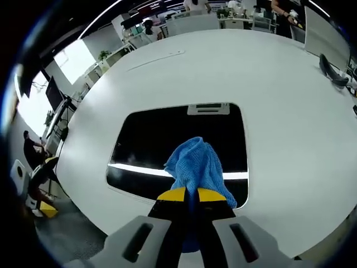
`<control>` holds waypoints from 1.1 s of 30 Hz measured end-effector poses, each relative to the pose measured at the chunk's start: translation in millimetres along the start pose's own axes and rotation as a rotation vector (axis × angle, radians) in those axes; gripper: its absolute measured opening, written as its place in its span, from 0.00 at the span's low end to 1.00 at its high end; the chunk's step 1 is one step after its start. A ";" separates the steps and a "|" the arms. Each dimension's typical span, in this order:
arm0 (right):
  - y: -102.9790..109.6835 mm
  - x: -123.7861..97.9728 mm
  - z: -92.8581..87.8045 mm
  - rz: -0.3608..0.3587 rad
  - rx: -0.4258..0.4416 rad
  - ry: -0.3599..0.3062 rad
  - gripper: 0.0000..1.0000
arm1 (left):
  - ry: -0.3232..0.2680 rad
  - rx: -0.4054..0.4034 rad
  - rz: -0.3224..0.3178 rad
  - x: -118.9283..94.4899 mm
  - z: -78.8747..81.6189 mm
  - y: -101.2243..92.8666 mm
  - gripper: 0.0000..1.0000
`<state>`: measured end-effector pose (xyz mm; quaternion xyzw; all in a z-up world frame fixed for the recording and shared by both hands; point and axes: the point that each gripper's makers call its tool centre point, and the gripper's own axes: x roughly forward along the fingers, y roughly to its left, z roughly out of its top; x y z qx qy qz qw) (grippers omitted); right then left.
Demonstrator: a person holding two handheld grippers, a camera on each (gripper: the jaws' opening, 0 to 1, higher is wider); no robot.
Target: Wipe the mirror surface with the cleaning cloth until all visible marks leave the cleaned area.
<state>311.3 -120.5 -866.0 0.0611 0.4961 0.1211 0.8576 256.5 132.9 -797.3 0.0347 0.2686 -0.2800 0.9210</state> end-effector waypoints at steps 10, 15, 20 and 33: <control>13.3 7.1 5.3 0.009 -0.002 0.007 0.00 | 0.013 0.018 0.017 0.5 -2.6 3.3 0.99; 20.7 10.4 7.3 0.015 -0.007 0.010 0.00 | 0.009 0.005 0.015 0.3 -2.5 4.0 0.99; 26.2 12.0 7.4 0.024 -0.016 0.014 0.00 | 0.000 -0.005 0.009 0.2 -0.9 3.1 0.99; 43.5 17.3 8.8 0.051 -0.037 0.025 0.00 | 0.013 -0.005 0.011 0.4 -3.3 3.5 0.99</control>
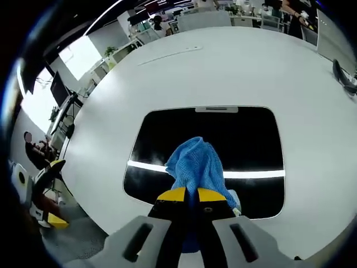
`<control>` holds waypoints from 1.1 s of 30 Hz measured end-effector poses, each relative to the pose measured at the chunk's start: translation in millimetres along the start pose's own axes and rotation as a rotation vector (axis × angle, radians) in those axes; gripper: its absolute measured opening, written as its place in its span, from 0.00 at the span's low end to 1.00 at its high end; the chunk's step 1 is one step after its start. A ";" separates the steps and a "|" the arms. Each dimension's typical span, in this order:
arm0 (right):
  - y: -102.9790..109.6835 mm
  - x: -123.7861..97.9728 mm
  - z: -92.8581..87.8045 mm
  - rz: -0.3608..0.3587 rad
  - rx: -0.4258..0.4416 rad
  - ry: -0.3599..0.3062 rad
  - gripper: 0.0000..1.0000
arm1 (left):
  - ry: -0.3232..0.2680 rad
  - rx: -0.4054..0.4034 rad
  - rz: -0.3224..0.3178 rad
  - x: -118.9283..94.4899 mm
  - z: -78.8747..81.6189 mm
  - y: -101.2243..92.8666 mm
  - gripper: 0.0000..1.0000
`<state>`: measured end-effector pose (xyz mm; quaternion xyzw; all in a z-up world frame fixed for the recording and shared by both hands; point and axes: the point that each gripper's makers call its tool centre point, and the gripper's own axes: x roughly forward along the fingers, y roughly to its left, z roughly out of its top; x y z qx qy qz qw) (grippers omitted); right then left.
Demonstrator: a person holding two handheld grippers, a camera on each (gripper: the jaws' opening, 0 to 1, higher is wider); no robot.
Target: Wipe the mirror surface with the cleaning cloth until all visible marks leave the cleaned area.
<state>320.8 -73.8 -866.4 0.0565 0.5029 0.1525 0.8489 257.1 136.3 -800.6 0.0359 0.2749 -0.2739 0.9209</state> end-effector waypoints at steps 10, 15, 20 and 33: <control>14.6 6.2 3.3 0.016 -0.011 0.003 0.00 | -0.004 -0.003 -0.004 0.2 0.9 -0.7 0.99; 23.9 10.1 5.7 0.028 -0.001 0.005 0.00 | 0.002 -0.003 -0.010 1.2 -0.8 -1.0 0.99; 35.5 13.3 5.8 0.040 -0.003 0.007 0.00 | 0.000 -0.007 -0.016 1.2 -0.2 -2.1 0.99; 58.1 20.4 6.8 0.067 -0.032 0.014 0.00 | -0.006 -0.015 -0.017 0.8 0.2 -2.1 0.99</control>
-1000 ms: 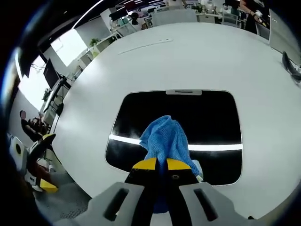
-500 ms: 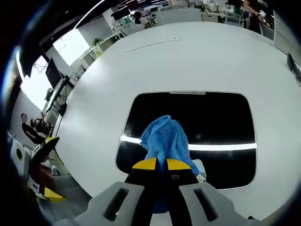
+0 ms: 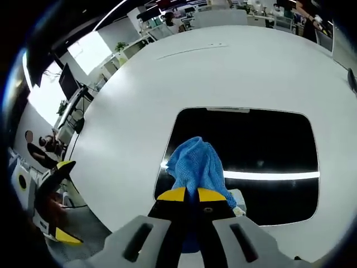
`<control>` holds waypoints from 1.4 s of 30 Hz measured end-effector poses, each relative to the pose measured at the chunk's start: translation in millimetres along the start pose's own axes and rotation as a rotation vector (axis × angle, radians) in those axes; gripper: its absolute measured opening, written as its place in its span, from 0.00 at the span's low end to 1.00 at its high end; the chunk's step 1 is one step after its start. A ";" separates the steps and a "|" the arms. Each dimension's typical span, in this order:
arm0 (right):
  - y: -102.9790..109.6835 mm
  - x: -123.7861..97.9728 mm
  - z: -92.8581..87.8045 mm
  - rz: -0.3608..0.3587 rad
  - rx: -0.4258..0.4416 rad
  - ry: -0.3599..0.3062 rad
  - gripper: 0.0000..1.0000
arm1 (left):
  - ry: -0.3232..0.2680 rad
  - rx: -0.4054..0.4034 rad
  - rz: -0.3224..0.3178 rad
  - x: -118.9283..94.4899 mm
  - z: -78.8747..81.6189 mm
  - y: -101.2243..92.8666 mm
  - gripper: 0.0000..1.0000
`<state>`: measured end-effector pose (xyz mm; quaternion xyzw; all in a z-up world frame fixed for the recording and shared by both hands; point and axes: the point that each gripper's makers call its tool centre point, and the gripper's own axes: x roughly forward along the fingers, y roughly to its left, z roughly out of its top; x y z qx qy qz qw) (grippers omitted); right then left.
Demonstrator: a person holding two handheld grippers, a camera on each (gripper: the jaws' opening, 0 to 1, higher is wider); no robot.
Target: Wipe the mirror surface with the cleaning cloth until all visible marks leave the cleaned area.
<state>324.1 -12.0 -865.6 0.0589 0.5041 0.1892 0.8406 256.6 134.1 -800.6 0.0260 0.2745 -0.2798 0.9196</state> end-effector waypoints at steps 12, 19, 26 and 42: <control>21.0 8.2 2.3 0.024 -0.016 0.004 0.00 | 0.010 0.010 0.007 0.7 -2.5 2.3 0.99; 21.1 8.0 2.4 0.031 -0.008 0.009 0.00 | -0.004 0.002 0.004 -0.2 1.1 0.8 0.99; 20.9 7.8 2.3 0.034 0.001 0.002 0.00 | 0.004 0.004 0.004 0.6 -0.8 1.5 0.99; 19.3 11.4 8.3 0.037 -0.036 0.003 0.00 | 0.003 -0.006 -0.001 0.7 -0.5 0.7 0.99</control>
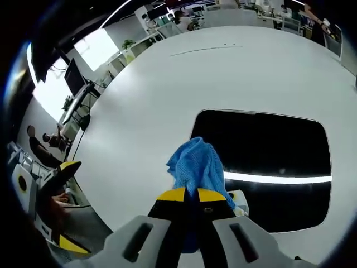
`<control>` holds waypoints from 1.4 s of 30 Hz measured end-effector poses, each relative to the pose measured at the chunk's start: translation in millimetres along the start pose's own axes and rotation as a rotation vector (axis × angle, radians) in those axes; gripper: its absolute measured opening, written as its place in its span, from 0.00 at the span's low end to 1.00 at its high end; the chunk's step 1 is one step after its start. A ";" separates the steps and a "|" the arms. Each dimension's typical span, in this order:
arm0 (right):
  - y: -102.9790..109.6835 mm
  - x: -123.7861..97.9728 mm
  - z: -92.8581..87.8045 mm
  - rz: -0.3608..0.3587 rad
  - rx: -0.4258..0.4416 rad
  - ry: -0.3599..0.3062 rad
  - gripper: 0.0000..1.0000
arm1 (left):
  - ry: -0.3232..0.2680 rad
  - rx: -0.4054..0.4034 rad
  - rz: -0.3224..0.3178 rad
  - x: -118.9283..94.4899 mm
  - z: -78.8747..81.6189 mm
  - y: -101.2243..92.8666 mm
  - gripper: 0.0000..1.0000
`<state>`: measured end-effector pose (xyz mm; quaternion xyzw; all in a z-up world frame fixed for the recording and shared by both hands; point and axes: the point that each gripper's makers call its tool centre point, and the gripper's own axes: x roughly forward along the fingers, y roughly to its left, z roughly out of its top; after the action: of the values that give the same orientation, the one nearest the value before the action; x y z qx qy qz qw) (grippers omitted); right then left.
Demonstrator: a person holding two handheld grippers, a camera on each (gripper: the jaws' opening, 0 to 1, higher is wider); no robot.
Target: Wipe the mirror surface with the cleaning cloth until all visible marks leave the cleaned area.
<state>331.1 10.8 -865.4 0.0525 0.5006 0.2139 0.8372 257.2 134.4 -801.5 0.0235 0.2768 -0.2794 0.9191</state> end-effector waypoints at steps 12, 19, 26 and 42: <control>-5.0 11.7 21.6 -0.008 -0.021 -0.002 0.00 | 0.011 0.001 0.001 0.3 -1.6 0.4 0.99; -8.2 16.8 33.3 -0.008 -0.034 -0.006 0.00 | 0.014 0.004 0.003 0.6 -2.0 1.0 0.99; -10.9 25.1 48.7 -0.006 -0.044 -0.009 0.00 | 0.010 0.005 0.007 0.5 -1.7 2.1 0.99; -22.3 43.9 84.7 -0.014 -0.097 -0.016 0.00 | 0.012 0.002 0.017 0.8 -2.1 4.9 0.98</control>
<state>428.7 19.4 -866.2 0.0101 0.4833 0.2319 0.8441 259.3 138.6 -804.2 0.0286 0.2817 -0.2715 0.9198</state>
